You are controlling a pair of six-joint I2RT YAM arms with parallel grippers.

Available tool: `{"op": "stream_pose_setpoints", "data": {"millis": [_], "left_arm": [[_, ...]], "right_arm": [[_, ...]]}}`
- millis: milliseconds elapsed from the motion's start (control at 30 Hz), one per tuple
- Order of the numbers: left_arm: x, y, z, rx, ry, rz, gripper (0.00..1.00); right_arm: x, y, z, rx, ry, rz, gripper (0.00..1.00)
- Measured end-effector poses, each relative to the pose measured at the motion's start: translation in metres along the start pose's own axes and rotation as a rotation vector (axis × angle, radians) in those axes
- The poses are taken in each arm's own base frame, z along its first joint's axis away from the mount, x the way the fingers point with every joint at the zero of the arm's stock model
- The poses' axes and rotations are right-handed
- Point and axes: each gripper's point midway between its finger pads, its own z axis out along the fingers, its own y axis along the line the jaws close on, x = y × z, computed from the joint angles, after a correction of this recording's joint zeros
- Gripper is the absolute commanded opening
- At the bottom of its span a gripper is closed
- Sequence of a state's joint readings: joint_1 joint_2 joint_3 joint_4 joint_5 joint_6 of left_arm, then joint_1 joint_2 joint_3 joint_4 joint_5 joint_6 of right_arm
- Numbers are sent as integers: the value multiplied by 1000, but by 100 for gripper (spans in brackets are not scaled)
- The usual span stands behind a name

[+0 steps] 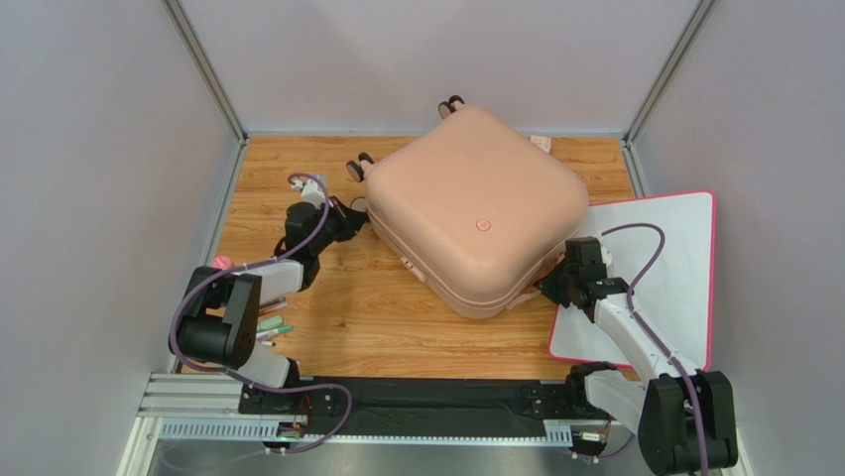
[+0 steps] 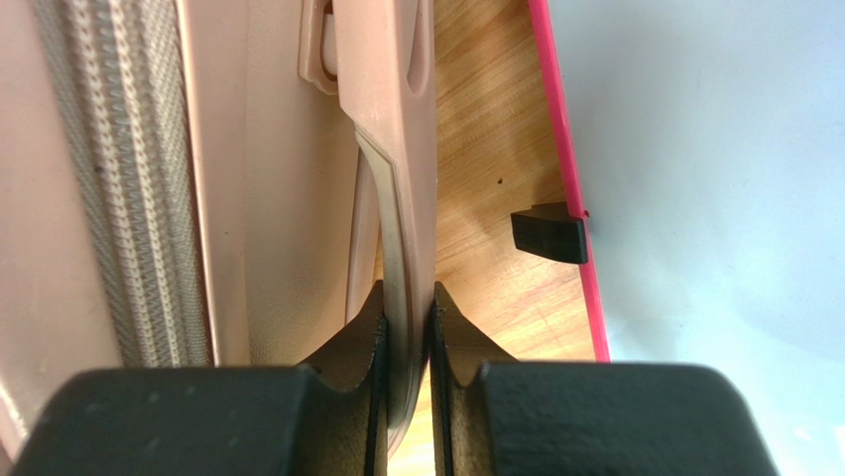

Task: Pack the luggage
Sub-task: Zip the luggage at the center of the board.

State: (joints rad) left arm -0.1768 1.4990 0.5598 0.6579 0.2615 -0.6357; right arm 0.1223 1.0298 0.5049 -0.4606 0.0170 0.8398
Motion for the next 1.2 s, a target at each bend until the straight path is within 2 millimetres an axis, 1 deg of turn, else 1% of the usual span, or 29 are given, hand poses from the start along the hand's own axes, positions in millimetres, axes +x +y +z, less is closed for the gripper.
{"op": "stream_pose_setpoints", "data": {"millis": [200, 233, 267, 300, 367, 400, 433, 500, 567, 600, 633, 700, 767, 867, 933, 1033, 1133, 1200], "left_arm": [[-3, 0, 9, 4, -4, -14, 0], [-4, 0, 9, 4, -4, -15, 1], [-4, 0, 9, 4, -4, -16, 4], [-4, 0, 9, 4, -5, -16, 16], [-4, 2, 8, -5, -10, -19, 32], [-5, 6, 5, -21, -16, -25, 47], [-5, 12, 2, -40, -21, -28, 53], [-13, 41, -9, -154, -76, -46, 66], [-20, 66, -25, -251, -124, -71, 66], [-22, 71, -31, -276, -136, -76, 67], [-23, 72, -37, -288, -147, -77, 67], [-28, 64, -47, -278, -166, -70, 67], [-36, 53, -59, -258, -193, -62, 67], [-58, 28, -75, -196, -254, -40, 67], [-67, 13, -84, -153, -278, -27, 67], [-73, -5, -88, -101, -268, -21, 67], [-75, -20, -88, -54, -241, -21, 67], [-78, -29, -86, -29, -216, -20, 67]], "right_arm": [[-1, 2, 2, -3, -3, 6, 0], [-1, 1, 3, -2, -2, 6, 0], [-1, 1, 3, 1, 0, 6, 0], [-1, 1, 4, 2, 1, 6, 0], [-3, 2, 6, 15, 5, 2, 0], [-4, 2, 7, 23, 4, -2, 0], [-7, 2, 8, 33, 2, -7, 0], [-14, 2, 11, 61, -12, -24, 0], [-24, 1, 15, 90, -26, -40, 0], [-28, 1, 16, 102, -29, -50, 0], [-32, 0, 18, 118, -30, -61, 0], [-40, 0, 21, 142, -29, -80, 0], [-50, 2, 26, 166, -28, -107, 0], [-64, 4, 33, 204, -19, -155, 0], [-75, 8, 40, 226, -10, -193, 0], [-93, 17, 51, 232, -9, -236, 0], [-109, 29, 64, 225, -9, -277, 0], [-116, 36, 71, 217, -6, -293, 0]]}}
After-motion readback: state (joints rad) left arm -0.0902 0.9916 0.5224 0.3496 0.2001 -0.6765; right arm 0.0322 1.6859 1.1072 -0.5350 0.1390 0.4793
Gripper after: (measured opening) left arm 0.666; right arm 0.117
